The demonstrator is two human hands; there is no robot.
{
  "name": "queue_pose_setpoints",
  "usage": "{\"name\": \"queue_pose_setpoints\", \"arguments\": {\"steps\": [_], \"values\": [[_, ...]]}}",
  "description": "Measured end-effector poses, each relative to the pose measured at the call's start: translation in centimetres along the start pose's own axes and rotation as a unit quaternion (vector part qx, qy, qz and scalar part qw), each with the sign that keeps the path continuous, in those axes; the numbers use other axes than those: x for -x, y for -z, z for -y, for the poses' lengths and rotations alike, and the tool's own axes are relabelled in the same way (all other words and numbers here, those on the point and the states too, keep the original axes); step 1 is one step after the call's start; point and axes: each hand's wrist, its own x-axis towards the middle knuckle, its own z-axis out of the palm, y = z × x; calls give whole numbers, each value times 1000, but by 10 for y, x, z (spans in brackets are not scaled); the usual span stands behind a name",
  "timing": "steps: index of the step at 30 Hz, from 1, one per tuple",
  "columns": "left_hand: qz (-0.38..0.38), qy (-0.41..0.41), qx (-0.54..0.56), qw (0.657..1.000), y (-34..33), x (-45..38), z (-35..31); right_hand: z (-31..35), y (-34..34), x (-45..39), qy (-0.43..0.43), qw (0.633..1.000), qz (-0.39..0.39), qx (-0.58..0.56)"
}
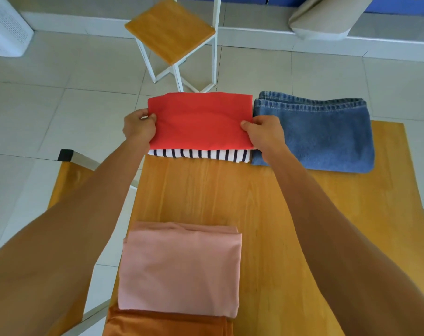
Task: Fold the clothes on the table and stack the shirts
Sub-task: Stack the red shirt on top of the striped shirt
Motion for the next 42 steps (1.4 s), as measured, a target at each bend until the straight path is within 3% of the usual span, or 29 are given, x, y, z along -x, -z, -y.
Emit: {"name": "queue_pose_setpoints", "arguments": {"steps": [4,7,9,11,13,15,17,20,23,32,37,42], "values": [[-67,-107,-107,986,1,5,-16,17,5,9,45,992,-113,35],[-118,-267,-162,943,-5,15,-30,34,-1,17,180,964,-177,85],[-79,-350,-209,910,-18,19,-40,47,-16,15,275,939,-156,135],[-4,-392,-277,877,-34,19,-41,55,-35,7,321,906,-101,257],[71,-385,-343,854,-47,17,-33,49,-49,-4,307,858,-30,410],[96,-374,-382,839,-52,11,-19,27,-52,-14,259,842,23,472],[86,-362,-398,839,-51,3,-10,2,-48,-18,243,852,15,463],[82,-291,-372,877,-47,-8,-8,-14,-51,-18,262,852,-24,453],[102,-276,-338,894,-46,-13,-12,-12,-55,-19,254,852,-23,457],[32,-262,-393,881,-47,10,7,1,-50,-4,232,831,19,505],[13,-272,-372,887,-46,10,11,2,-55,-7,217,849,-16,481],[66,-230,-348,906,-42,8,6,-14,-48,-6,205,842,-56,496]]}}
